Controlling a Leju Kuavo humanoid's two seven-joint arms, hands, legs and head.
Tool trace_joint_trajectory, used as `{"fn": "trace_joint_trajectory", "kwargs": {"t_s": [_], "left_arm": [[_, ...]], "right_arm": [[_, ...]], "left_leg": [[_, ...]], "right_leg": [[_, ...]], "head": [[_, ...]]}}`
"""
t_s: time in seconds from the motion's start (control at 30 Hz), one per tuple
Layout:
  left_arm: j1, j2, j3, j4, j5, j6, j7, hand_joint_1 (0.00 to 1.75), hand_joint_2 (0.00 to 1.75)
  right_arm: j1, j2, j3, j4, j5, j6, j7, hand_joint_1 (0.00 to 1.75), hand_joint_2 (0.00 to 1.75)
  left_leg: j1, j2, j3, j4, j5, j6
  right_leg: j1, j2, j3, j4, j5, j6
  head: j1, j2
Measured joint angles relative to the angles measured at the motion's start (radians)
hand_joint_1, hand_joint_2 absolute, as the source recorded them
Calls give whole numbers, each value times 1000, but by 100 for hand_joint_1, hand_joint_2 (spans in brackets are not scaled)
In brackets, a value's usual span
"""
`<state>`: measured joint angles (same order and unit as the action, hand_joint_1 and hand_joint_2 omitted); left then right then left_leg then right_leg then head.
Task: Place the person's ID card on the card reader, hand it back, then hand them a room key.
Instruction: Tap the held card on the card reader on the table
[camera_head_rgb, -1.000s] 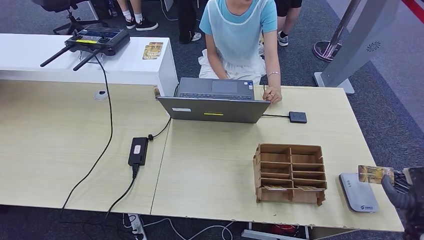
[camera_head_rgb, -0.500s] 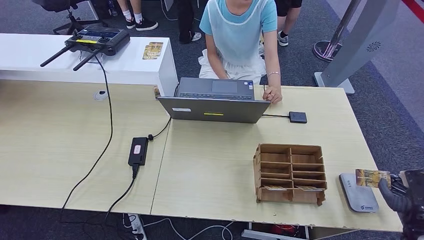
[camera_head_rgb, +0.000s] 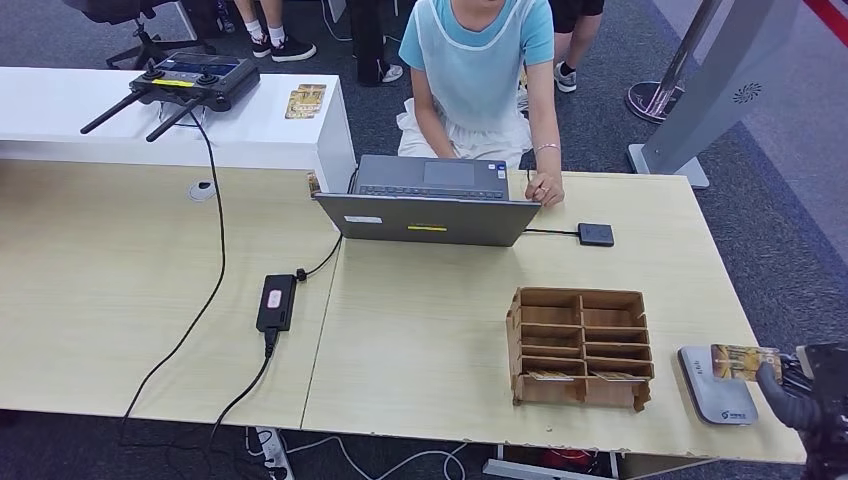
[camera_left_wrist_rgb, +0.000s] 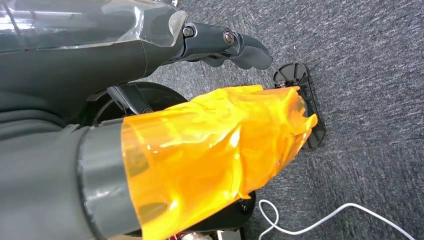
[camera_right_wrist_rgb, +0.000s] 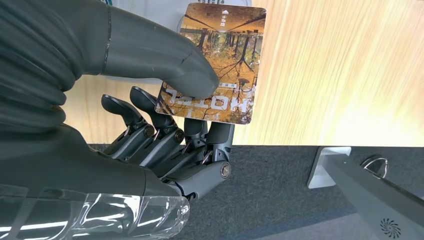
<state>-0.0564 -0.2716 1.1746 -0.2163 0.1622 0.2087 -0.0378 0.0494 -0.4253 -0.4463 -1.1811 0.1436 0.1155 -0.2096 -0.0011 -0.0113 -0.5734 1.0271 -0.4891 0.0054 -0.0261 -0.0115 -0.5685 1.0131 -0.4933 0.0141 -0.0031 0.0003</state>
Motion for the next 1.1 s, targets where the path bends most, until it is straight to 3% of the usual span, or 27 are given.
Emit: {"fn": "trace_joint_trajectory", "kwargs": {"t_s": [0.73, 0.93, 1.1], "left_arm": [[-3, 2, 0, 0, 8, 9, 0, 0, 0], [-5, 2, 0, 0, 8, 15, 2, 0, 0], [-7, 2, 0, 0, 8, 24, 8, 0, 0]], "right_arm": [[16, 0, -1, 33, 50, 17, 41, 175, 175], [21, 0, -1, 37, 110, -20, 55, 175, 175], [21, 0, -1, 44, 207, -104, 75, 175, 175]], "left_leg": [[0, 0, 0, 0, 0, 0], [0, 0, 0, 0, 0, 0], [0, 0, 0, 0, 0, 0]], "right_leg": [[0, 0, 0, 0, 0, 0], [0, 0, 0, 0, 0, 0], [0, 0, 0, 0, 0, 0]], "head": [[0, 0], [0, 0], [0, 0]]}}
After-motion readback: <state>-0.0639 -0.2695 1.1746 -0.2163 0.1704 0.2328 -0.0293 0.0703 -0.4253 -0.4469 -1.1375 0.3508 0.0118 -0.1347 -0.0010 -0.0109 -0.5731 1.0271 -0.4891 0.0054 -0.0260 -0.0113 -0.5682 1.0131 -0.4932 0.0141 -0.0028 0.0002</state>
